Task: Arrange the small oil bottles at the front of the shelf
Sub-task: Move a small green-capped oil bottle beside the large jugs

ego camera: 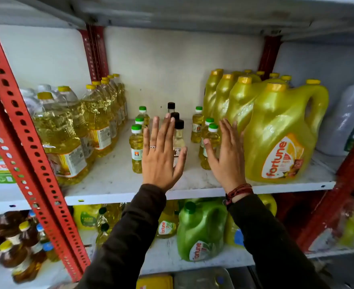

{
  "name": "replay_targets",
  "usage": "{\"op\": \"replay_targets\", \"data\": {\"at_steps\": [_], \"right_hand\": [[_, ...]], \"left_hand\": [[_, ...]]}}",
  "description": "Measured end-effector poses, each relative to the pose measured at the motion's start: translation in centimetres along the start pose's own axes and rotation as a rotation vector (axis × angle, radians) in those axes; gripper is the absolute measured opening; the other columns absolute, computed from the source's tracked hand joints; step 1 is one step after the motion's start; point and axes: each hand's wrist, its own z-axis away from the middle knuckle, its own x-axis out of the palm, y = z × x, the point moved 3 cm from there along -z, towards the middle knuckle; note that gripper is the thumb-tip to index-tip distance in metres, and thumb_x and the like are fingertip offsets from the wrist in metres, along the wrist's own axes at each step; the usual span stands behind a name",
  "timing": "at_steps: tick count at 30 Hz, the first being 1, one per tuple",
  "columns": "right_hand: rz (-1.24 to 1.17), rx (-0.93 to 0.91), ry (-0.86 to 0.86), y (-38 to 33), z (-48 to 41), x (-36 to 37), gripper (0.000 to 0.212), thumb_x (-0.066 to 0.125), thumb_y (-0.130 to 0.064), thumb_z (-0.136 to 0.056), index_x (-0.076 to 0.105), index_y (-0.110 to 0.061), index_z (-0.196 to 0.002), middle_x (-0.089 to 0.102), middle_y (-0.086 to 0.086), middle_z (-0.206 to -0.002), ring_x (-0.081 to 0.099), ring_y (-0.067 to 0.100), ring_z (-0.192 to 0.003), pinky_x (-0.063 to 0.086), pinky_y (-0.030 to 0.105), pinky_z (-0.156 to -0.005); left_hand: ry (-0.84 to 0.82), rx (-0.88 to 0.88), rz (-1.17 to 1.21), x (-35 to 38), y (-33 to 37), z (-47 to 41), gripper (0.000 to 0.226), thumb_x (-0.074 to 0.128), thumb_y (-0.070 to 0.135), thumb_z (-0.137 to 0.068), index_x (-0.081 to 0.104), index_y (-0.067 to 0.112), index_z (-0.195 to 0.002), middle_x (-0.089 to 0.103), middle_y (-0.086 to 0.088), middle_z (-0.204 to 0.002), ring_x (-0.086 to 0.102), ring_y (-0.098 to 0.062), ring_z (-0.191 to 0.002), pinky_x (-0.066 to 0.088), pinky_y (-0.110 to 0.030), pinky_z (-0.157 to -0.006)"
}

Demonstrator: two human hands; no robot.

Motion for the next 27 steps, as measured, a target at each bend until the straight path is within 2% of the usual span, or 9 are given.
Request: {"op": "replay_targets", "data": {"at_steps": [3,7,12,18,19,23,27], "right_hand": [[-0.216,0.165,-0.048,1.5,-0.2,0.8,0.06,0.055,-0.034,-0.098,0.034,-0.013,-0.15,0.037,0.006,-0.158,0.033,0.02,-0.148,0.03,0.036,-0.122],[-0.33,0.324,-0.085,2.9,-1.2,1.3,0.054,0.062,-0.025,-0.095,0.046,-0.01,-0.145,0.049,0.009,-0.15,0.045,0.022,-0.14,0.031,0.023,-0.112],[-0.364,0.423,-0.197,4.1,-3.0,2.2,0.052,0.065,-0.029,-0.093,0.051,-0.01,-0.14,0.056,0.01,-0.144,0.051,0.024,-0.134,0.041,0.036,-0.111],[-0.465,0.473,-0.253,5.4,-3.9,3.4,0.04,0.069,-0.022,-0.09,0.062,-0.01,-0.128,0.067,0.007,-0.128,0.061,0.017,-0.11,0.045,0.018,-0.081],[-0.462,0.48,-0.245,5.6,-3.9,3.5,0.04,0.071,-0.022,-0.089,0.064,-0.009,-0.125,0.068,0.007,-0.125,0.061,0.016,-0.105,0.046,0.019,-0.08],[-0.439,0.538,-0.149,6.3,-4.0,3.6,0.038,0.082,-0.028,-0.077,0.07,-0.013,-0.109,0.071,0.001,-0.107,0.068,0.022,-0.098,0.056,0.036,-0.088],[-0.407,0.56,-0.079,6.1,-4.1,3.6,0.045,0.089,-0.036,-0.066,0.069,-0.015,-0.101,0.072,0.003,-0.105,0.07,0.023,-0.094,0.058,0.038,-0.084]], "left_hand": [[-0.061,-0.055,0.006,1.2,-1.0,2.7,0.073,0.036,0.045,-0.104,0.022,0.006,-0.164,0.019,-0.013,-0.173,0.007,-0.03,-0.161,-0.002,-0.045,-0.131],[-0.189,-0.075,-0.043,3.7,-2.3,6.0,0.075,0.022,0.055,-0.107,0.015,0.008,-0.165,0.015,-0.011,-0.173,0.007,-0.029,-0.161,-0.005,-0.041,-0.131],[-0.28,-0.089,-0.137,5.6,-3.4,7.6,0.077,0.018,0.056,-0.107,0.019,0.006,-0.165,0.013,-0.012,-0.174,0.003,-0.027,-0.162,-0.006,-0.041,-0.131],[-0.3,-0.079,-0.189,6.3,-3.6,7.9,0.074,0.019,0.051,-0.106,0.019,0.006,-0.165,0.012,-0.012,-0.174,0.003,-0.026,-0.162,-0.004,-0.042,-0.131],[-0.303,-0.083,-0.191,6.2,-3.6,8.0,0.074,0.02,0.051,-0.106,0.019,0.006,-0.165,0.012,-0.012,-0.174,0.003,-0.027,-0.162,-0.004,-0.041,-0.131],[-0.303,-0.101,-0.19,6.2,-3.6,7.9,0.075,0.021,0.051,-0.106,0.017,0.006,-0.166,0.01,-0.011,-0.174,0.003,-0.027,-0.162,-0.006,-0.04,-0.131],[-0.31,-0.108,-0.183,6.3,-3.6,8.1,0.075,0.02,0.051,-0.106,0.015,0.006,-0.166,0.009,-0.011,-0.174,0.003,-0.026,-0.162,-0.004,-0.041,-0.131]]}}
